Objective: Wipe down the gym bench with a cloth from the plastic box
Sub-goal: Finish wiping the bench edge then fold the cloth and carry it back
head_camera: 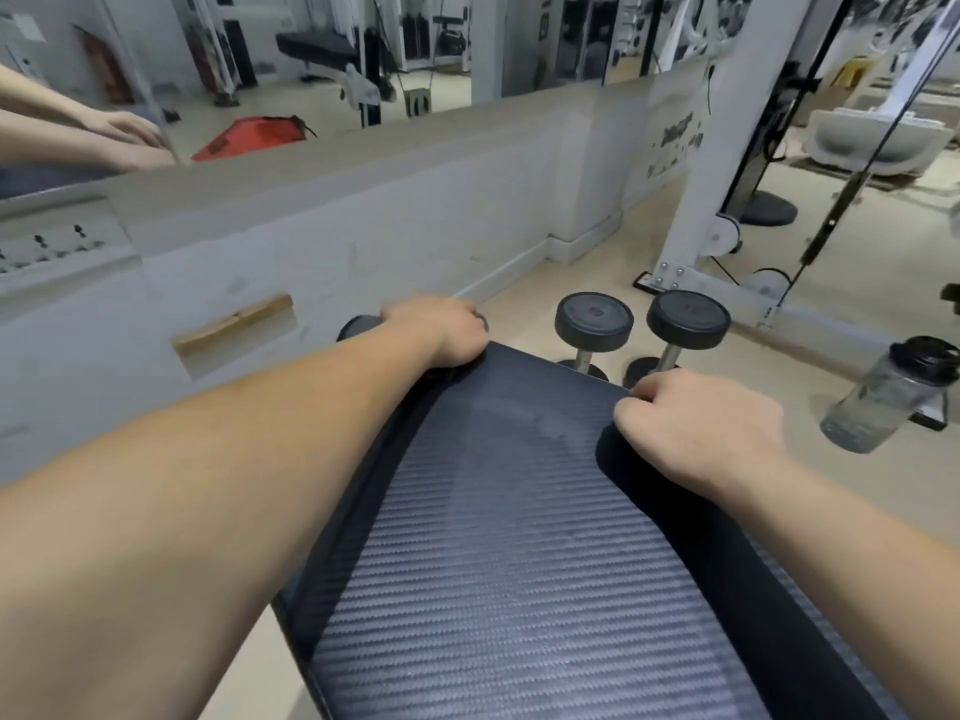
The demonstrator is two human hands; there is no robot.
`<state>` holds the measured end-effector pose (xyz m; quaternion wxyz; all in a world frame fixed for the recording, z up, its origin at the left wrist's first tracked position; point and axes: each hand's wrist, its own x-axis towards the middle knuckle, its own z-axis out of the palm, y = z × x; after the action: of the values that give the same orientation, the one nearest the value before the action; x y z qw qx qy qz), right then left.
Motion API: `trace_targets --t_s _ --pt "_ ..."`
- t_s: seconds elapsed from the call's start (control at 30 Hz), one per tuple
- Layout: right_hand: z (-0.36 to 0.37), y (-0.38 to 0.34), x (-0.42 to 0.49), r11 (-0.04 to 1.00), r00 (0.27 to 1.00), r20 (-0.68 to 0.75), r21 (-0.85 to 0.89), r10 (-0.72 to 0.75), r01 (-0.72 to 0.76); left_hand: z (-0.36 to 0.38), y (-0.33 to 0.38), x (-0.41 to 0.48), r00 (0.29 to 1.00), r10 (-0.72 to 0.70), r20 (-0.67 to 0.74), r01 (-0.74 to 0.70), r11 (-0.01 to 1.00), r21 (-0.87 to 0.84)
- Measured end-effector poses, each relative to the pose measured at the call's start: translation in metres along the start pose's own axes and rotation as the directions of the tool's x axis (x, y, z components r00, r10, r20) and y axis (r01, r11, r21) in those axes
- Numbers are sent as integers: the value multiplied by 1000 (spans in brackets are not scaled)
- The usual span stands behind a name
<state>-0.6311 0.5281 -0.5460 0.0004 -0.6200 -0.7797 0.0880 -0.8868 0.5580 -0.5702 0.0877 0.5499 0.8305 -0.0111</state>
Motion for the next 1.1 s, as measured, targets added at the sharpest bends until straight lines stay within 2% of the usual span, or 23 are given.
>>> trace_targets --t_s 0.1,0.17,0.23,0.27,0.3,0.4,0.53,0.7,0.77,0.97,1.1 --pt "-6 6 -1 998 998 62 55 14 -17 10 59 -20 978 207 8 -208 977 40" --pt "-9 18 1 968 995 100 248 20 -45 16 96 -38 950 312 8 -312 949 36" --pt "-14 36 -3 795 992 121 599 24 -92 22 117 -48 930 367 -14 -367 930 18" --pt "-17 48 -9 703 993 106 703 50 -110 24 122 -50 926 378 -19 -378 926 5" --pt "-19 61 -15 663 994 70 741 79 -105 26 126 -52 924 381 -19 -382 924 -13" --pt "-23 99 -38 774 989 -35 627 141 -88 33 140 -61 912 409 -7 -409 911 -58" --pt "-25 137 -65 862 981 73 469 180 -193 36 176 -87 887 462 -12 -462 886 -50" --pt "-33 172 -112 892 986 -49 435 159 -122 31 228 -121 872 480 97 -483 876 4" --pt "-39 188 -133 904 986 -41 407 159 -129 34 251 -138 847 513 141 -519 854 14" --pt "-43 258 -207 920 966 -16 307 260 -242 61 337 -221 747 654 117 -661 750 21" --pt "-47 308 -258 890 933 -27 310 359 -334 78 387 -262 738 663 125 -669 744 6"
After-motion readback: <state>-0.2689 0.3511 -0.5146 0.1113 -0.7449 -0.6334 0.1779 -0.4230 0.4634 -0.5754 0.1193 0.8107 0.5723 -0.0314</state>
